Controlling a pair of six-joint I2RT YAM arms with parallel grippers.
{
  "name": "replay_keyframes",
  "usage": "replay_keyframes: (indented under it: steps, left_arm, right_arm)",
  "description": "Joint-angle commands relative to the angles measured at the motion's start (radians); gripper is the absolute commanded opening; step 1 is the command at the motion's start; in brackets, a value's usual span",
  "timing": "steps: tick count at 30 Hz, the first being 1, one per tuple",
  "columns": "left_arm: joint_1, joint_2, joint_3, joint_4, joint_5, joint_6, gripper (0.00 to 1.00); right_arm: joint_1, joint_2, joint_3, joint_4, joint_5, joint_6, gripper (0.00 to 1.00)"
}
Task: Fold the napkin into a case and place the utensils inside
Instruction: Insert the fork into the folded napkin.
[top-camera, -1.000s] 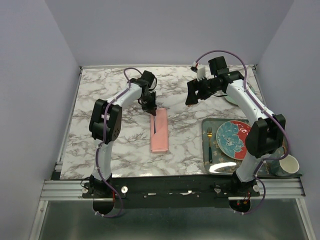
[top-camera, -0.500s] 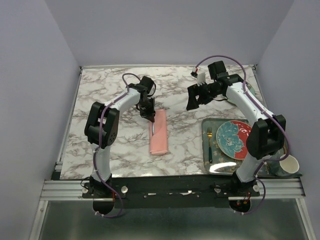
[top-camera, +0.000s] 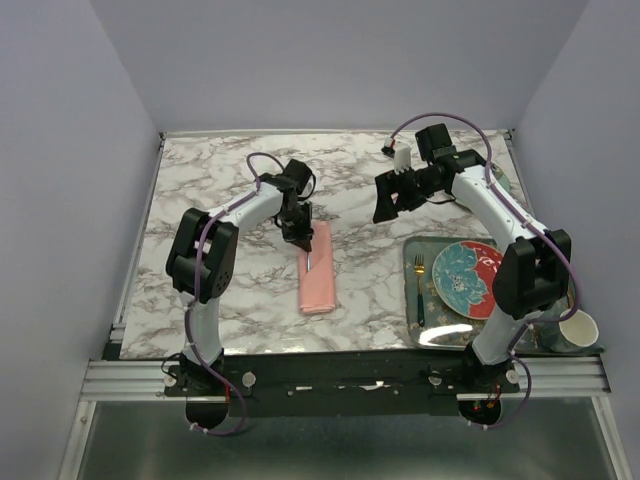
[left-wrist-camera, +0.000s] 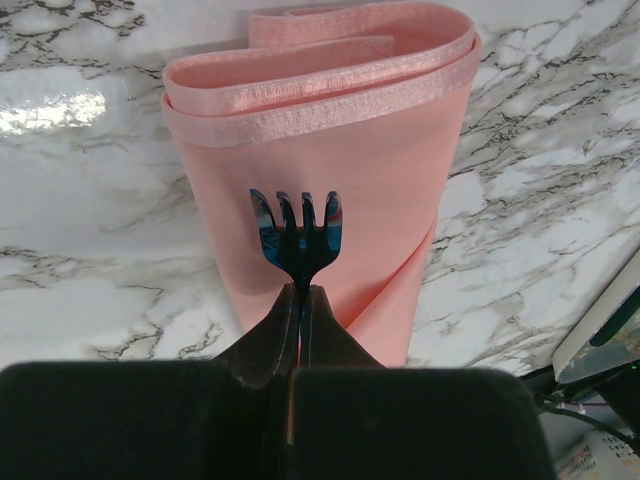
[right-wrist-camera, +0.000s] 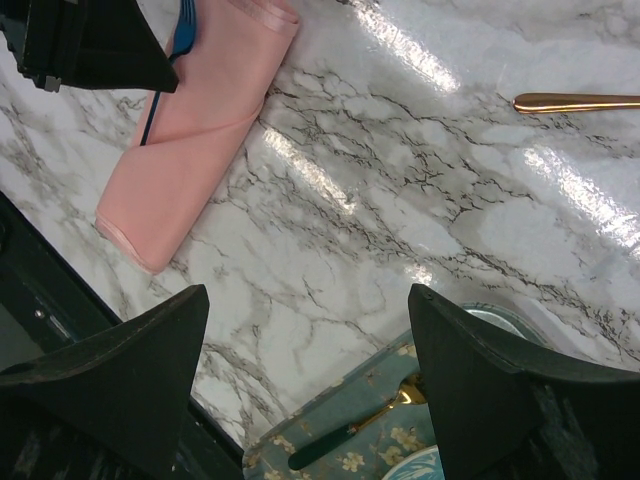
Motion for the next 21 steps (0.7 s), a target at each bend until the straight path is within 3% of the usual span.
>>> replay_keyframes:
  steps: [1,12,21]
  left_arm:
    - [-0.016,-0.061,-0.03,-0.015,-0.02,-0.027,0.0]
    - [-0.019,-0.056,-0.079,-0.026,-0.015,-0.047,0.04]
    - [-0.016,-0.084,-0.024,-0.038,-0.064,-0.013,0.34]
  right_arm:
    - [-0.01,-0.01,-0.013,-0.004,-0.021,-0.011,0.89]
    - [-0.01,0.022,0.0,0.016,-0.031,0.004,0.89]
    - [-0.011,0.054,0.034,0.032,0.069,0.064,0.9]
